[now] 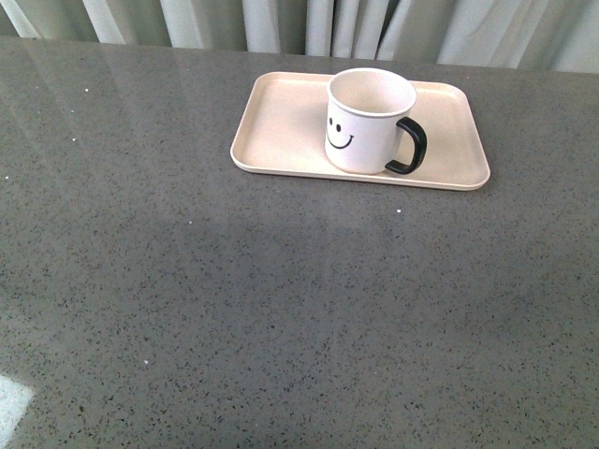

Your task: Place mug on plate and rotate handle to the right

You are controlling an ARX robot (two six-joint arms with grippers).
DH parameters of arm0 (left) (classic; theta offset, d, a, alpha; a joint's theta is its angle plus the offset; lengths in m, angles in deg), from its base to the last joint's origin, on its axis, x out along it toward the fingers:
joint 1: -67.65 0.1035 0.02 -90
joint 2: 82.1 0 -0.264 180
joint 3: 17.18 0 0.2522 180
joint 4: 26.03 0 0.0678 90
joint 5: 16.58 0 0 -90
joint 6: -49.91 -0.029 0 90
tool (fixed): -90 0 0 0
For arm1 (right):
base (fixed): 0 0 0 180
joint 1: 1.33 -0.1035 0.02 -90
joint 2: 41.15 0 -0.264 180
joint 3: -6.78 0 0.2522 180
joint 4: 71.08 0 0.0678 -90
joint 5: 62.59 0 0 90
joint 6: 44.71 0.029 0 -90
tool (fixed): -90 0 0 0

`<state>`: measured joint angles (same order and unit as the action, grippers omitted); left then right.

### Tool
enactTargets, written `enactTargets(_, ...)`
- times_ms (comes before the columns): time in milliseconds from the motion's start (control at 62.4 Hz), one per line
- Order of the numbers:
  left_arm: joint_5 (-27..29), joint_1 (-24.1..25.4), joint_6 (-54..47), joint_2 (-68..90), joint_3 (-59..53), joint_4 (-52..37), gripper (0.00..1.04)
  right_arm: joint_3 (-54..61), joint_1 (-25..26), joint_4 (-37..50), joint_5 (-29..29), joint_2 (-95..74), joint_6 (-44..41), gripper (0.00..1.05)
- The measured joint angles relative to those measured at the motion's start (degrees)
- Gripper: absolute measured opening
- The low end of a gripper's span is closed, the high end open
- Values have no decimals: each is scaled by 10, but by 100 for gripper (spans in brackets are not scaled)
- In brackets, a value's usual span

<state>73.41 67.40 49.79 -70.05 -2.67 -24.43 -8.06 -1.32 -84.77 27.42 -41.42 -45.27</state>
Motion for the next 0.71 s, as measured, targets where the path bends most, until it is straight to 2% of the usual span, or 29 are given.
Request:
enactTargets(144, 0, 0, 0, -20, 0, 21, 1, 0, 0, 0, 0, 0, 0, 96)
enactTargets(256, 0, 0, 0, -97, 0, 114, 1, 0, 0, 0, 0, 0, 0, 96)
enactTargets(705, 0, 0, 0, -111, 0, 122, 4, 0, 0, 0, 0, 0, 0, 96)
